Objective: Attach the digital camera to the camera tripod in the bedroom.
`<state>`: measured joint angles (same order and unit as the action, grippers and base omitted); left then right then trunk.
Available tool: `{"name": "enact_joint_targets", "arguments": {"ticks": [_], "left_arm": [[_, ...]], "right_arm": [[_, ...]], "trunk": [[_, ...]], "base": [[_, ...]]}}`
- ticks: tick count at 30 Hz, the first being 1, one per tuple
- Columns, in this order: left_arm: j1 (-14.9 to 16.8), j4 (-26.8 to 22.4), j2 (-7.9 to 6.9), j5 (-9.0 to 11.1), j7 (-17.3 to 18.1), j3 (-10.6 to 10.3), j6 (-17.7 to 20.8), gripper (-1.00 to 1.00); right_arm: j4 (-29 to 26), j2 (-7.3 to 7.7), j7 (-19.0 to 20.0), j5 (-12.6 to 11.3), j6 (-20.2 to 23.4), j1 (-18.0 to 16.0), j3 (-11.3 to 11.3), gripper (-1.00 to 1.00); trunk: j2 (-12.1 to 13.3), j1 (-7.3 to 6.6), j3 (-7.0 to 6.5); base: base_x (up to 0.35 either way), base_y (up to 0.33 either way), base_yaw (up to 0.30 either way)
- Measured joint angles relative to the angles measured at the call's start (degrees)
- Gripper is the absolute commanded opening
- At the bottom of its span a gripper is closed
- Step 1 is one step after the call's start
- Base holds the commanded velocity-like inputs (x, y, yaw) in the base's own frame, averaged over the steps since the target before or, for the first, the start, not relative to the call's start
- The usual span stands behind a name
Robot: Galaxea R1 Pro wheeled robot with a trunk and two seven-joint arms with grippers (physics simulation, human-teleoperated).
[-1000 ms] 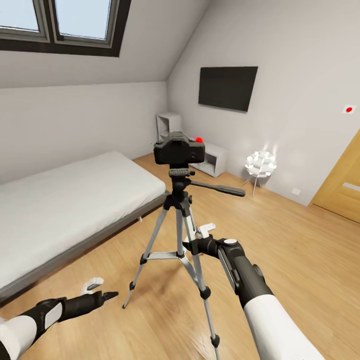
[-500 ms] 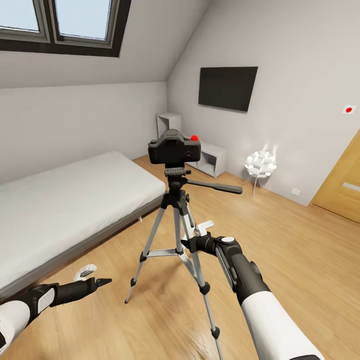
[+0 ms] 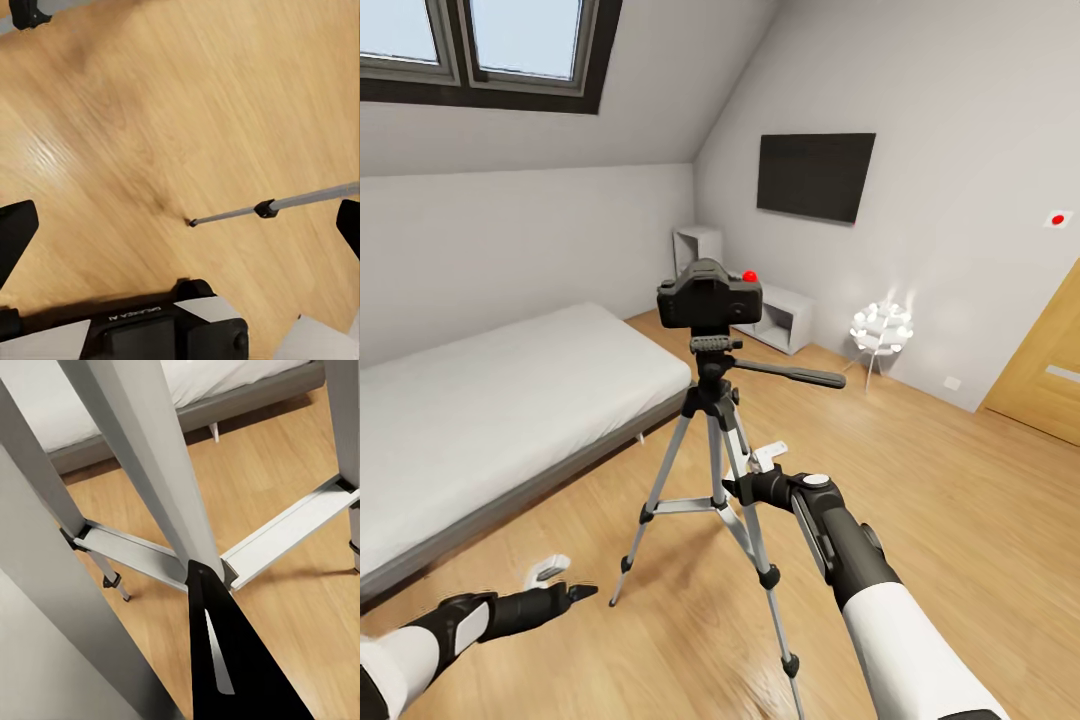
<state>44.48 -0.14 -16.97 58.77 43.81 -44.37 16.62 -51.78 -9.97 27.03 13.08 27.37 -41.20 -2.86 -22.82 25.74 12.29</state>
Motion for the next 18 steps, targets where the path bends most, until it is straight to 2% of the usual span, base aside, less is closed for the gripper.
{"name": "enact_joint_targets", "arguments": {"ticks": [3,4,5,6,7,8,9,10,18], "left_arm": [[-1.00,-0.01,0.94,0.04,-0.97,-0.03,-0.97,1.00],[-4.20,-0.03,2.13,0.24,-11.47,0.34,-4.41,1.00],[-11.87,-0.03,2.32,0.23,-22.47,0.30,-5.22,1.00],[-22.12,0.02,2.50,0.16,-38.40,0.11,-6.70,1.00],[-28.56,0.10,2.66,0.35,-53.73,0.12,-7.88,1.00],[-30.36,0.09,2.88,0.48,-55.07,0.26,-8.60,1.00],[-27.35,0.07,3.01,0.50,-55.23,0.28,-8.88,1.00],[-25.68,0.03,3.15,0.46,-55.31,0.13,-9.08,1.00],[-26.78,0.01,4.36,0.82,-55.83,0.35,-9.84,1.00]], "right_arm": [[0.00,0.00,0.00,0.00,0.00,0.00,0.00,-1.00],[-0.05,-0.01,0.00,0.05,0.08,0.01,0.02,-1.00],[-0.06,-0.01,0.01,0.05,0.09,0.01,0.03,-1.00],[-0.06,-0.01,0.01,0.08,0.07,0.00,0.03,-1.00],[-0.06,-0.01,0.01,0.04,0.08,0.01,0.01,-1.00],[-0.06,-0.01,0.01,0.06,0.08,0.01,0.02,-1.00],[-0.06,-0.01,0.01,0.05,0.08,0.01,0.02,-1.00],[-0.06,-0.01,0.01,0.07,0.09,0.01,0.04,-1.00],[-0.06,-0.01,0.01,0.05,0.09,0.01,0.02,-1.00]], "trunk": [[0.00,0.00,0.00],[0.01,0.01,-0.01],[0.01,0.01,-0.01],[0.00,0.00,0.02],[-0.01,0.00,0.02],[-0.01,0.00,0.02],[-0.01,0.00,0.02],[0.01,0.02,-0.01],[0.00,0.01,0.01]], "base": [[0.000,0.000,0.000],[0.000,0.000,0.000],[0.000,0.000,0.000],[0.000,0.000,0.000],[0.000,0.000,0.000],[0.000,0.000,0.000],[0.000,0.000,0.000],[0.000,0.000,0.000],[0.000,0.000,0.000]]}}
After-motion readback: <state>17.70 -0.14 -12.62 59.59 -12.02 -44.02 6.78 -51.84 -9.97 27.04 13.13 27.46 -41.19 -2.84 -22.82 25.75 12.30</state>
